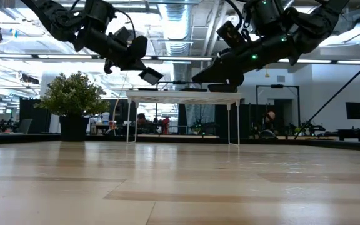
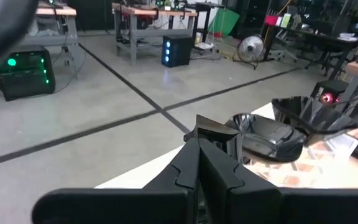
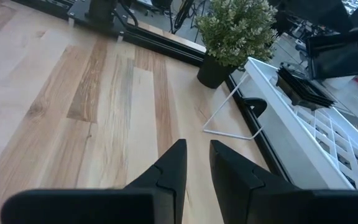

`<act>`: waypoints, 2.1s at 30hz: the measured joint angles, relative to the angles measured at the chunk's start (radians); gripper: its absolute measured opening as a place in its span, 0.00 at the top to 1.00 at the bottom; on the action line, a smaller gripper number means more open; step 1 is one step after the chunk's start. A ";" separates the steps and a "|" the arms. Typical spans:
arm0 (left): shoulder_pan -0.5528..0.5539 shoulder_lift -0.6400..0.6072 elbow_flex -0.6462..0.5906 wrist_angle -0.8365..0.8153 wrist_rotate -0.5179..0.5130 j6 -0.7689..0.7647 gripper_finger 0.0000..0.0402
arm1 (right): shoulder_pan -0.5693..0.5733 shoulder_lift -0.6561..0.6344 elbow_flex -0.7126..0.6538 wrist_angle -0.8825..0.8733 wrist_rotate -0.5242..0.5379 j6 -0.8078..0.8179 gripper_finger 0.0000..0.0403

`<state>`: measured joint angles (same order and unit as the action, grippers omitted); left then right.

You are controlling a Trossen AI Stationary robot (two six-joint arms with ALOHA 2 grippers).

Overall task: Pick & Place Mini shaped plates
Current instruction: Stack the black square plate on top of the black square plate on the shelf

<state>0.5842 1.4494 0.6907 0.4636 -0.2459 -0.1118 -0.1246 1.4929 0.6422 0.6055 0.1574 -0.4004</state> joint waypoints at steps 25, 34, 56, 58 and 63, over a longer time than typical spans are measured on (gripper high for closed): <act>0.007 0.017 -0.001 -0.015 0.000 0.001 0.83 | 0.000 0.000 0.000 0.008 0.000 0.000 0.84; 0.006 0.018 -0.001 -0.015 0.042 0.026 0.73 | 0.000 0.000 0.000 0.008 0.000 0.000 0.84; 0.047 0.018 0.325 -0.642 0.299 0.428 0.74 | -0.009 0.000 0.000 0.003 0.000 -0.002 0.84; 0.062 0.018 0.373 -0.701 0.307 0.468 0.74 | -0.009 0.000 0.000 -0.004 0.000 -0.002 0.84; 0.121 0.019 0.396 -0.737 0.394 0.538 0.74 | -0.009 0.000 0.000 -0.020 0.000 -0.002 0.84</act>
<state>0.7050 1.4688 1.0870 -0.2730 0.1481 0.4265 -0.1334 1.4929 0.6418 0.5850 0.1574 -0.4026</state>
